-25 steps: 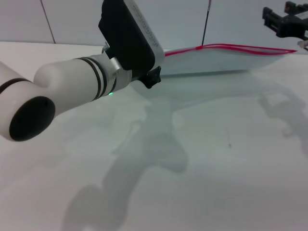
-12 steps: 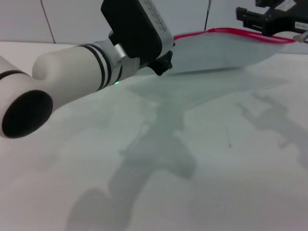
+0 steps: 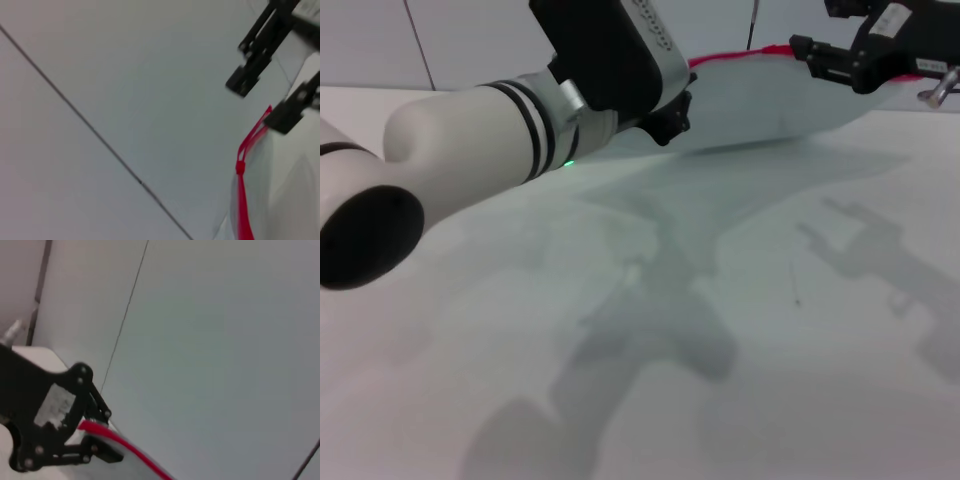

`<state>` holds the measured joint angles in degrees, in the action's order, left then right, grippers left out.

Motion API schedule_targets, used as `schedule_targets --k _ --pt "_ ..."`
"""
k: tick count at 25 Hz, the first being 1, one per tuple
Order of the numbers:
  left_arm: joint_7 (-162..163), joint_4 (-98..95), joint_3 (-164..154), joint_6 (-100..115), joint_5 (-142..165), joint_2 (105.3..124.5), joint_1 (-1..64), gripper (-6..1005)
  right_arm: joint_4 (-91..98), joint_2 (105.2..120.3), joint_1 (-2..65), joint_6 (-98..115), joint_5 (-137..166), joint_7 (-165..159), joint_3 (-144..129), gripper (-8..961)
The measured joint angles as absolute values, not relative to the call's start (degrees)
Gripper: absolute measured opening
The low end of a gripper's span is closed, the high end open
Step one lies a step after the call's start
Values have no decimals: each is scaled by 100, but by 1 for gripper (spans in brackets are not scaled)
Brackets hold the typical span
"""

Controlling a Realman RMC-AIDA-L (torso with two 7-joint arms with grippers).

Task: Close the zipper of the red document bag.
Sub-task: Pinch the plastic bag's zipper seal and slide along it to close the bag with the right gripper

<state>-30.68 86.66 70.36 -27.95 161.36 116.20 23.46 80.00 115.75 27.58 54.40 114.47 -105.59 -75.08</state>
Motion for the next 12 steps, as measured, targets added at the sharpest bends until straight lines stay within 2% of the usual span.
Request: schedule_targets --k 12 --pt "-3201 8813 6880 -2853 16113 11622 2341 61 7775 11593 2931 5342 11863 -10200 -7715 558"
